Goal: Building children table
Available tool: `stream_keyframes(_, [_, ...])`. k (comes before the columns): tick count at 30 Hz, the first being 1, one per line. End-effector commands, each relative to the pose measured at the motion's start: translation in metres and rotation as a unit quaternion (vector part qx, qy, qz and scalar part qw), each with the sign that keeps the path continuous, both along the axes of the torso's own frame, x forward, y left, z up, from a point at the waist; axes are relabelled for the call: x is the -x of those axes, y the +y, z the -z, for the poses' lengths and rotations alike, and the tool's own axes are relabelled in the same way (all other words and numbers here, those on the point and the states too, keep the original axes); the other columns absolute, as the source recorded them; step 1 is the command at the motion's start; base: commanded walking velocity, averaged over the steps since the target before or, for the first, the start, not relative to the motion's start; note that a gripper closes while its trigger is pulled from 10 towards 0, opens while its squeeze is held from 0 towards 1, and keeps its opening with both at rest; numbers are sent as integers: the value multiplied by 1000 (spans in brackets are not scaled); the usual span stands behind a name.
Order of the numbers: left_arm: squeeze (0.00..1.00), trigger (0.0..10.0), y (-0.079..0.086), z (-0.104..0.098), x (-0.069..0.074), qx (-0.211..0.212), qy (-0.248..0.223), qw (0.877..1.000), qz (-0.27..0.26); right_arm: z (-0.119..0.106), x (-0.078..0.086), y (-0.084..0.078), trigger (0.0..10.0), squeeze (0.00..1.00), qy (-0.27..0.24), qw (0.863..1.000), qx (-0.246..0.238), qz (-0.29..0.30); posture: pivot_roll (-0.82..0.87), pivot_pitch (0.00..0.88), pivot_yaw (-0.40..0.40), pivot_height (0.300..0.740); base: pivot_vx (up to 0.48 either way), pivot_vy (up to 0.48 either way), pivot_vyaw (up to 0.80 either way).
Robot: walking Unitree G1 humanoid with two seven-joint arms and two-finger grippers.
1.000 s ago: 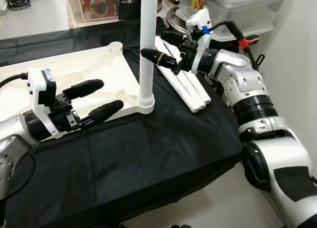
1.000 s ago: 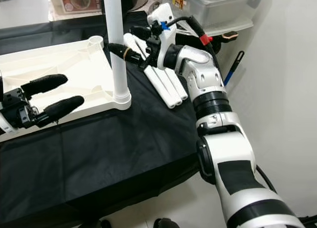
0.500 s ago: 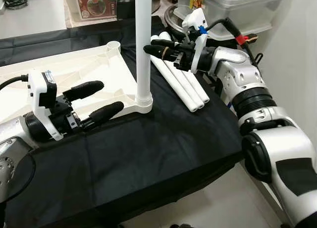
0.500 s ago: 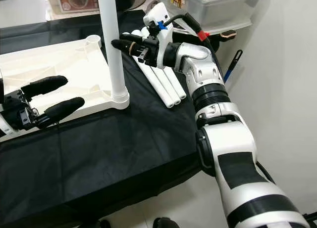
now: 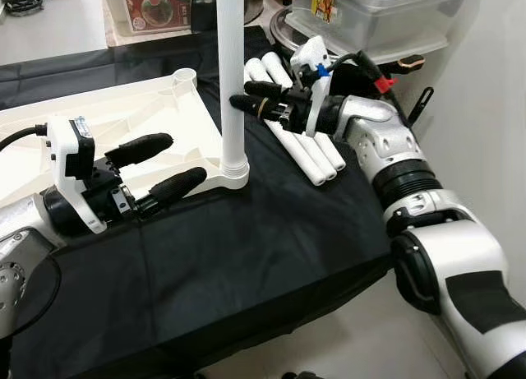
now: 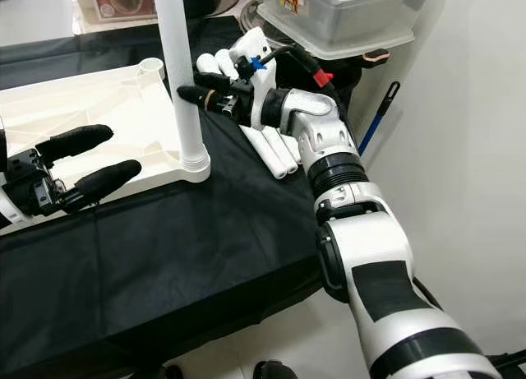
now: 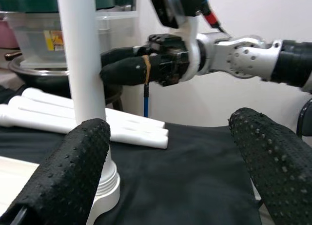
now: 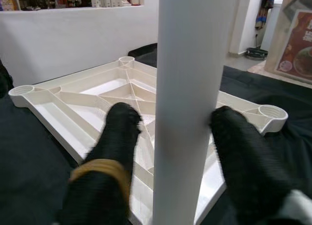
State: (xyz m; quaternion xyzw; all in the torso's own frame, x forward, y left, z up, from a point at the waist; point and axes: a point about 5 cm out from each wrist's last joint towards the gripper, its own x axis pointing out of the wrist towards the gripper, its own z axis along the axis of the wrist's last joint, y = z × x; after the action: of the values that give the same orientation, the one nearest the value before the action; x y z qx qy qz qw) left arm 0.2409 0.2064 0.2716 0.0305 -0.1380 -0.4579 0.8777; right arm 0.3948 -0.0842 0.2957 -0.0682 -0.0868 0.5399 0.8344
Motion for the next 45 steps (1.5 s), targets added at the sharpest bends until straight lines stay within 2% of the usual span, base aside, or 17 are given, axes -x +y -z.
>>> stream_keyframes(1, [0, 10000, -3, 2, 3, 1, 3, 1000, 7, -4, 1, 7, 10000, 1000, -5, 1000, -5, -11, 23, 163, -85, 740, 0, 0, 0])
stream_keyframes(12, [0, 10000, -2, 2, 10, -1, 7, 1000, 0, -16, -2, 20, 10000, 1000, -19, 1000, -14, 5, 40, 195, -98, 740, 0, 0, 0])
stream_keyframes(13, [0, 10000, -2, 2, 12, -1, 9, 1000, -1, -18, -1, 23, 10000, 216, -21, 1000, -14, 4, 41, 201, -102, 740, 0, 0, 0])
stream_keyframes(14, [0, 10000, -2, 2, 12, -1, 9, 1000, -1, -18, -1, 23, 10000, 216, -21, 1000, -14, 4, 41, 201, -102, 740, 0, 0, 0])
stream_keyframes(15, [0, 10000, -2, 3, 12, -1, 10, 1000, -2, -21, -1, 24, 8196, 0, -22, 1000, -14, 4, 40, 202, -102, 740, 0, 0, 0])
stream_keyframes(17, [0, 10000, -2, 3, 13, -1, 11, 1000, -2, -22, -1, 24, 8196, 0, -22, 1000, -14, 4, 40, 202, -102, 740, 0, 0, 0])
stream_keyframes(18, [0, 10000, -2, 3, 13, 0, 12, 1000, -3, -23, -2, 23, 0, 0, -21, 1000, -15, 8, 35, 205, -101, 740, 0, 0, 0])
stream_keyframes(26, [0, 10000, -2, 4, 11, 1, 14, 1000, -2, -23, -5, 17, 0, 0, -30, 999, 0, 40, 28, 203, -98, 740, 0, 0, 0])
stream_keyframes(29, [0, 10000, -3, 4, 9, 3, 12, 1000, -2, -15, -7, 28, 0, 0, -38, 994, 20, 96, 14, 203, -98, 740, 0, 0, 0])
stream_keyframes(32, [0, 10000, -3, 4, 9, 5, 11, 1000, -2, -13, -8, 31, 0, 0, -36, 992, 22, 118, 14, 203, -98, 740, 0, 0, 0])
stream_keyframes(35, [0, 10000, -5, 4, 8, 7, 10, 1000, -2, -7, -11, 35, 0, 0, -36, 985, 36, 164, 8, 204, -96, 740, 0, 0, 0])
stream_keyframes(37, [0, 10000, -5, 4, 8, 7, 10, 1000, -2, -7, -11, 35, 0, 0, -36, 985, 36, 164, 8, 204, -96, 740, 0, 0, 0])
stream_keyframes(39, [0, 10000, -6, 4, 6, 8, 8, 1000, 0, -2, -12, 39, 0, 0, -33, 976, 44, 212, 0, 206, -87, 740, 0, 0, 0])
stream_keyframes(40, [0, 10000, -6, 4, 6, 8, 8, 1000, 0, -2, -12, 39, 0, 0, -33, 976, 44, 212, 0, 206, -87, 740, 0, 0, 0])
stream_keyframes(42, [0, 10000, -6, 2, 5, 10, 4, 1000, 3, -1, -14, 42, 0, 0, -25, 964, 41, 261, -4, 211, -87, 740, 0, 0, 0])
stream_keyframes(44, [0, 10000, -6, 1, 4, 11, 2, 1000, 3, -1, -14, 43, 0, 0, -26, 962, 46, 269, -6, 214, -86, 740, 0, 0, 0])
stream_keyframes(45, [0, 10000, -6, 1, 5, 12, 1, 1000, 3, 0, -14, 43, 0, 0, -24, 956, 47, 290, -12, 220, -91, 740, 0, 0, 0])
